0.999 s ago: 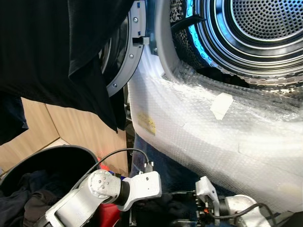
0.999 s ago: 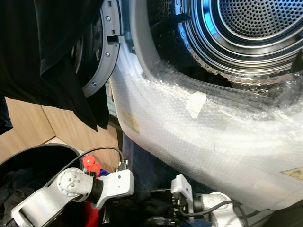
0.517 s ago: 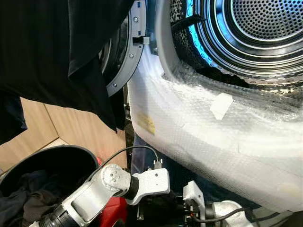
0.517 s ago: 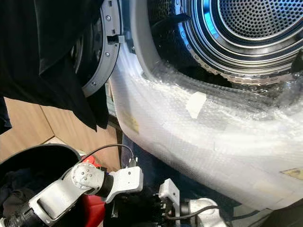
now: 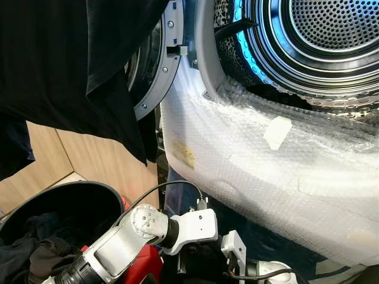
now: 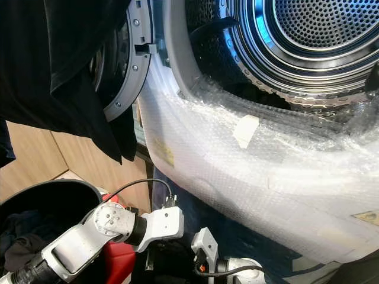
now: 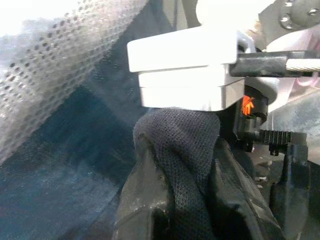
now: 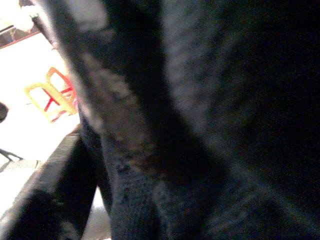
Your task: Clothes washing
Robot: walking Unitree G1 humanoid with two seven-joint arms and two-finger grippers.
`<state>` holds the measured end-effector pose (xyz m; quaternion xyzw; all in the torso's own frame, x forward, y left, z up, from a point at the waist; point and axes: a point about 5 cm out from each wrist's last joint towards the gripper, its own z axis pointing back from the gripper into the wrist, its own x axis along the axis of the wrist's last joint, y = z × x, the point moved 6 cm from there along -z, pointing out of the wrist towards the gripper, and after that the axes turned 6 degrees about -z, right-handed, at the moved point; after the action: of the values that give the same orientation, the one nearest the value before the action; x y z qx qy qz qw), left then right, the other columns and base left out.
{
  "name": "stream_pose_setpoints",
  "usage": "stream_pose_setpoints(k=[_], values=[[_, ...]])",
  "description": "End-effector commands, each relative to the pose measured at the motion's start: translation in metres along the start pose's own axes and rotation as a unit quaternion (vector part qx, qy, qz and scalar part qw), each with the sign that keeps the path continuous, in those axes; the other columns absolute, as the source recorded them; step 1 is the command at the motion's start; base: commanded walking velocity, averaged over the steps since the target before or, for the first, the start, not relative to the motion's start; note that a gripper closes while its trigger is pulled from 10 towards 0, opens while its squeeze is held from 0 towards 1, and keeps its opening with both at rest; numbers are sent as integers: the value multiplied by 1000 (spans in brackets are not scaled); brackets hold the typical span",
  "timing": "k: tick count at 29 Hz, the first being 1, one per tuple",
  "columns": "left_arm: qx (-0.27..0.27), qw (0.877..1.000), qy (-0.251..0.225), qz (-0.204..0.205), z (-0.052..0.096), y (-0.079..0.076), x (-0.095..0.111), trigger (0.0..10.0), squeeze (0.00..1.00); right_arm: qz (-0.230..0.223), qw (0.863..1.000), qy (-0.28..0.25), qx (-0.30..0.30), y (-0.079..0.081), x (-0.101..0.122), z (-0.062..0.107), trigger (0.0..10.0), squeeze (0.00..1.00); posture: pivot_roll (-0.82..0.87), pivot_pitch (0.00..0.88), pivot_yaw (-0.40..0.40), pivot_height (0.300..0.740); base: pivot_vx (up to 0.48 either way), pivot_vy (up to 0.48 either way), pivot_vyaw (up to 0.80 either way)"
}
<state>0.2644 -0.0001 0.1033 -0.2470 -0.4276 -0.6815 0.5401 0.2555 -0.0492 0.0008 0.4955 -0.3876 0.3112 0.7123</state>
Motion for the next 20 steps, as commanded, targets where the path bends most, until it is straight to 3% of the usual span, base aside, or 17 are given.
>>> stream_pose_setpoints(k=[1,9,20], values=[[38,999,-25,-29,4,19,19,0,0,-15,1000,-4,-13,-2,-5,-2,0,0,-3,0,-33,740,0,0,0],[36,999,-26,-26,6,14,18,0,0,-13,999,-18,-40,-10,-1,-5,0,0,6,0,-28,740,0,0,0],[52,998,-32,-19,6,19,22,0,0,-7,998,-27,-48,-14,4,-5,0,0,5,0,-25,740,0,0,0]])
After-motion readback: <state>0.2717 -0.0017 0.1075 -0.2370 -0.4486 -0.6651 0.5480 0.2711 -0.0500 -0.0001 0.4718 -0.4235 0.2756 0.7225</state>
